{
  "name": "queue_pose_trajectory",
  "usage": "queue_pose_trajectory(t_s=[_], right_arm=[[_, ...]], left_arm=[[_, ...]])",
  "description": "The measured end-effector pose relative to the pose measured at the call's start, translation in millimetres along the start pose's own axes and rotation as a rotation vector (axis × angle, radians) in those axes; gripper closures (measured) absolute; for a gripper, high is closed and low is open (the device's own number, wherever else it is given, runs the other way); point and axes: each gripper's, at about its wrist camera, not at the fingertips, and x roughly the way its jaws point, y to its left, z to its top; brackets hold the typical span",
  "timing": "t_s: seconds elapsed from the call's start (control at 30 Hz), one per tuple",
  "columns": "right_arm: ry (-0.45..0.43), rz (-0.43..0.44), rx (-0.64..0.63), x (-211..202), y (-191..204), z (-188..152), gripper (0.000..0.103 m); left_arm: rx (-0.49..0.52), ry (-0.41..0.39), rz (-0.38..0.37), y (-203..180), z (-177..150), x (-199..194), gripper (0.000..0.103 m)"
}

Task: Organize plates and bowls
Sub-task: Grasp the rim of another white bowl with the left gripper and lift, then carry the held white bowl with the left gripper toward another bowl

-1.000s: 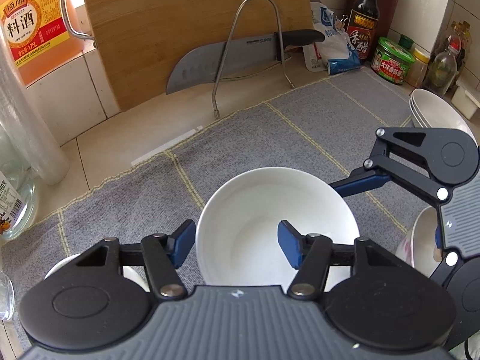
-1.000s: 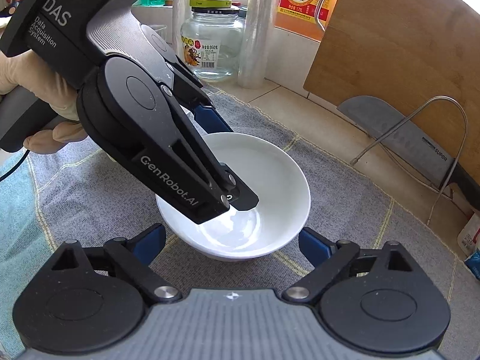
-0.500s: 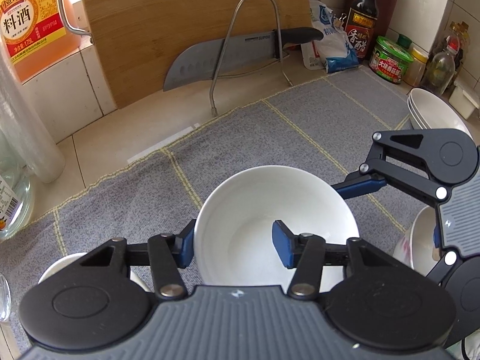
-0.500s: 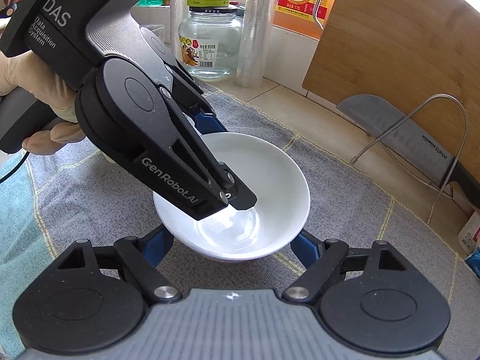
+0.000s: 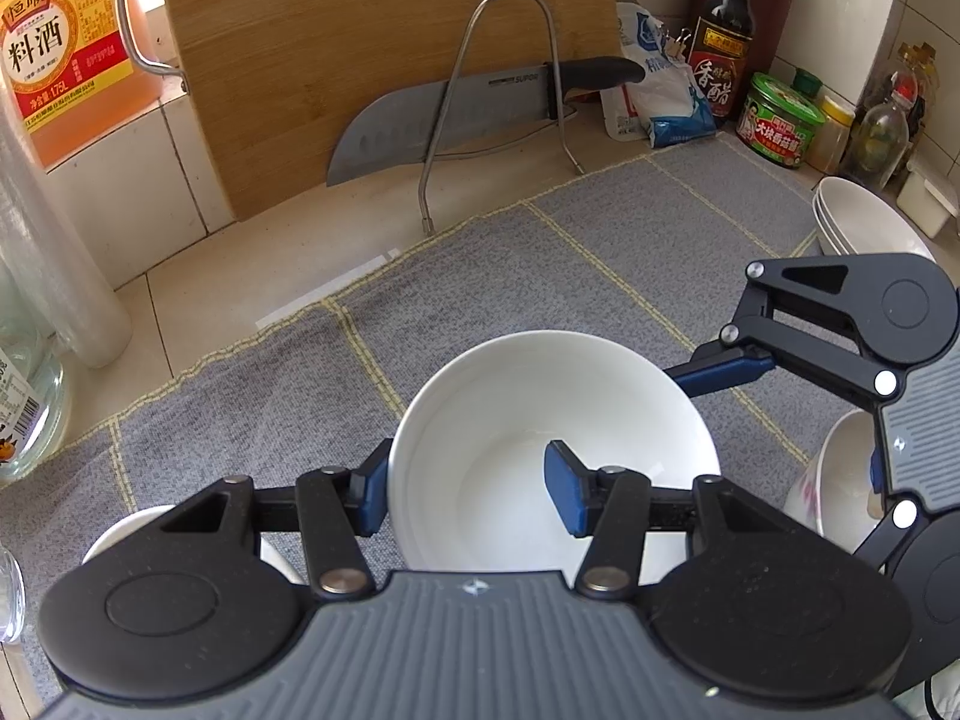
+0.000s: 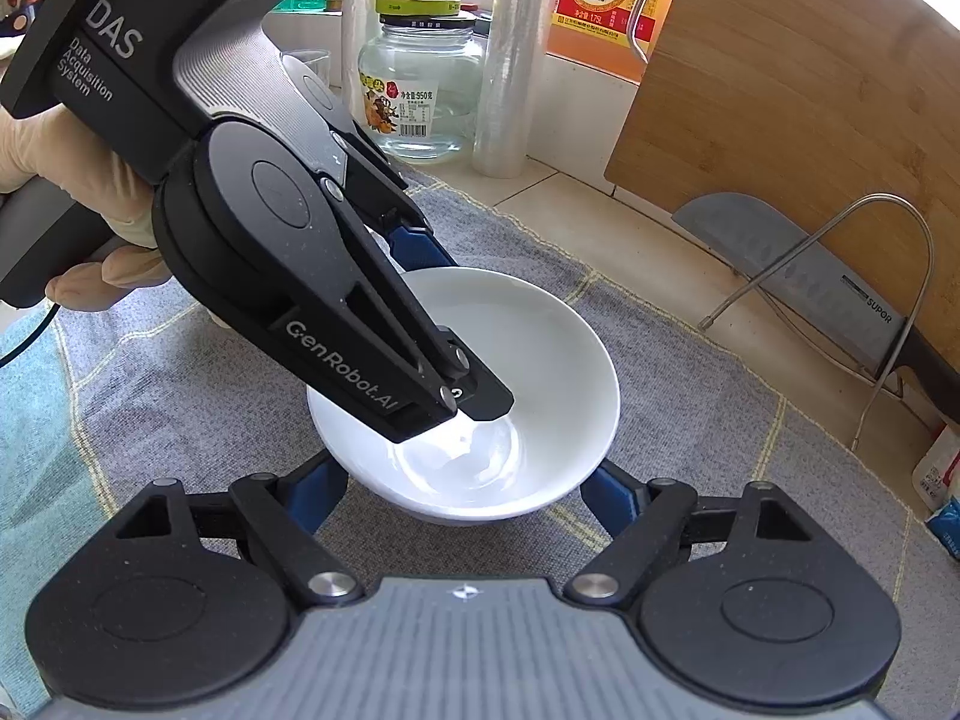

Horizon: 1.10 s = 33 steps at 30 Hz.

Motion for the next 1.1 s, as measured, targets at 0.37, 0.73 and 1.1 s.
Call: queue_pose_trajectory(t_s=[0.37, 0.73, 1.1], right_arm=[[-0.017, -0.004, -0.008, -16.1, 4.0, -0.4, 0.015], [-0.042, -0.015, -0.026, -46.5, 10.8, -5.9, 0.015], [-0.083, -0.04, -0.032, -87.2, 18.4, -25.0, 0.015]], left_arm=[[0.028, -0.013, 0.008, -8.7, 0.5, -14.3, 0.051], [0.07, -0.04, 0.02, -32.2, -1.3, -38.9, 0.051], [0.104, -0.078, 0.027, -69.7, -3.0, -65.0, 0.051]])
